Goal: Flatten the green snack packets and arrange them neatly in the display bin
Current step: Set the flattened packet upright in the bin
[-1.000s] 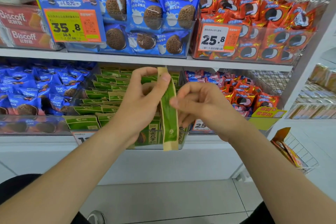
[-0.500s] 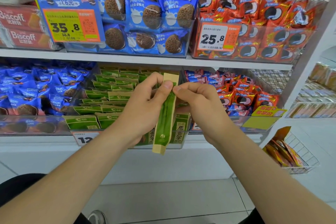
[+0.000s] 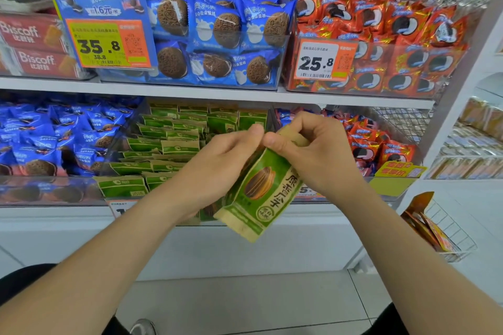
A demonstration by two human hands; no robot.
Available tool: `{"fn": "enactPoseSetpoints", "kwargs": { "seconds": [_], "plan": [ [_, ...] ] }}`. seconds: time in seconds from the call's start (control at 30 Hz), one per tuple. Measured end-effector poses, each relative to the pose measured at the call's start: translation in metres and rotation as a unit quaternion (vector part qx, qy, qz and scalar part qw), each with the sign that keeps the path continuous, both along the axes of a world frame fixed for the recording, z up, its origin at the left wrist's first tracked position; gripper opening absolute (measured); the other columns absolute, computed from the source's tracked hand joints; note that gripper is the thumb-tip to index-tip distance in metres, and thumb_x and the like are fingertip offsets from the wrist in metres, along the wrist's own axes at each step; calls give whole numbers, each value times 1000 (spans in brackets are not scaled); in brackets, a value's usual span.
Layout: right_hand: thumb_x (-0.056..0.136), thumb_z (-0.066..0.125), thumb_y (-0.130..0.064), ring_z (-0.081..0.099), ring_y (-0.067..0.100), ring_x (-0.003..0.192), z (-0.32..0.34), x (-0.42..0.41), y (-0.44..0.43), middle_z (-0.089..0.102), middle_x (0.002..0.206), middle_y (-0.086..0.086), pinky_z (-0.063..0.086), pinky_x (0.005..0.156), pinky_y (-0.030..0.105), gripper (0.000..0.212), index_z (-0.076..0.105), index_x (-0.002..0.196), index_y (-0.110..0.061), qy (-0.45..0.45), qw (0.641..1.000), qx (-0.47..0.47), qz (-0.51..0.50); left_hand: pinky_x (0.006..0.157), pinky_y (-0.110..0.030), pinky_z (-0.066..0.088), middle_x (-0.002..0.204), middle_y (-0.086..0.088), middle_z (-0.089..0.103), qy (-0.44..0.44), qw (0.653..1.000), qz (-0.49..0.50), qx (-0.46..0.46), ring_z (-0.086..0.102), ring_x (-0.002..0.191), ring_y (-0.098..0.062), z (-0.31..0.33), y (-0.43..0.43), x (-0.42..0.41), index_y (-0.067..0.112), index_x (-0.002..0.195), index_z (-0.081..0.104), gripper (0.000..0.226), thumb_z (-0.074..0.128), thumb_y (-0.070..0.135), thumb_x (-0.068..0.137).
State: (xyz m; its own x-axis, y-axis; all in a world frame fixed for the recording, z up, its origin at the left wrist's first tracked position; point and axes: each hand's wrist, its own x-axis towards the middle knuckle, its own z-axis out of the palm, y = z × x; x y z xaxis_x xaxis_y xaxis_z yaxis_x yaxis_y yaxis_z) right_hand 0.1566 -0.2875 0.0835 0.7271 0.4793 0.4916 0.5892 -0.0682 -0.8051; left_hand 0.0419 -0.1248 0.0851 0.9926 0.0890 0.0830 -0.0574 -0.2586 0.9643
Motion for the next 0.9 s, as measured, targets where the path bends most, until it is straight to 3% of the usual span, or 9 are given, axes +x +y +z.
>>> {"fn": "enactPoseSetpoints", "kwargs": {
  "seconds": [0.17, 0.33, 0.4, 0.53, 0.63, 0.7, 0.73, 0.83, 0.9],
  "plan": [
    [92, 81, -36, 62, 24, 59, 1, 9, -7, 58, 61, -3, 55, 55, 45, 35, 56, 76, -16, -57, 995, -17, -75, 87, -57, 61, 97, -4, 82, 3, 986, -45, 160, 79, 90, -25, 0, 15, 2, 21, 110, 80, 34, 55, 45, 107],
    [77, 88, -27, 79, 17, 83, 14, 7, -21, 81, 88, 0, 65, 72, 40, 36, 68, 101, -10, 51, 990, -91, 98, 72, -49, 66, 91, 1, 83, -63, 987, 26, 145, 80, 83, -19, 1, 19, 4, 19, 107, 83, 20, 65, 26, 104],
    [75, 90, -15, 78, 8, 80, 16, 6, -21, 81, 85, -8, 62, 70, 26, 32, 70, 100, -11, 40, 994, -54, 90, 67, -45, 67, 90, 6, 82, -106, 985, 59, 127, 80, 79, -15, 3, 19, 6, 23, 108, 83, 17, 68, 27, 102],
    [87, 88, -18, 72, -5, 83, 10, 3, -5, 73, 84, -27, 50, 74, 7, 30, 69, 110, -17, -134, 987, 1, -86, 77, -6, 50, 93, 18, 74, -163, 931, 195, 261, 66, 81, 13, -3, 30, 23, 21, 128, 73, 29, 55, 35, 110],
    [96, 78, -27, 73, 12, 83, -1, 18, 5, 77, 95, -13, 57, 73, 29, 26, 67, 118, -18, -281, 942, -82, -165, 88, -7, 47, 127, 2, 70, -63, 921, 208, 324, 67, 100, -4, -10, 47, 39, 15, 150, 56, 40, 53, 24, 110],
    [98, 74, -24, 71, 27, 82, -9, 34, 13, 77, 98, -1, 54, 60, 36, 23, 68, 120, -18, -363, 904, -126, -189, 66, -7, 46, 114, 0, 67, -11, 915, 180, 360, 68, 75, -10, -13, 55, 48, 14, 151, 54, 40, 51, 21, 111],
    [98, 74, -21, 70, 31, 81, -12, 42, 18, 76, 97, 3, 51, 56, 36, 23, 68, 120, -17, -389, 890, -138, -193, 66, -9, 45, 111, -1, 66, 1, 911, 170, 375, 66, 73, -10, -14, 58, 54, 13, 150, 55, 40, 50, 21, 112],
    [93, 78, -11, 69, 34, 77, -21, 66, 35, 74, 94, 5, 40, 51, 31, 30, 67, 120, -16, -419, 862, -211, -190, 117, -38, 42, 155, -14, 52, 39, 893, 152, 422, 53, 139, -29, -21, 74, 76, 8, 156, 47, 47, 48, 25, 112],
    [92, 78, -8, 70, 35, 82, -28, 79, 46, 74, 98, 6, 41, 60, 33, 36, 66, 123, -19, -418, 849, -273, -173, 128, -54, 26, 171, -12, 28, 63, 886, 143, 436, 29, 157, -33, -24, 80, 89, 10, 163, 34, 56, 48, 28, 111]
  ]
}}
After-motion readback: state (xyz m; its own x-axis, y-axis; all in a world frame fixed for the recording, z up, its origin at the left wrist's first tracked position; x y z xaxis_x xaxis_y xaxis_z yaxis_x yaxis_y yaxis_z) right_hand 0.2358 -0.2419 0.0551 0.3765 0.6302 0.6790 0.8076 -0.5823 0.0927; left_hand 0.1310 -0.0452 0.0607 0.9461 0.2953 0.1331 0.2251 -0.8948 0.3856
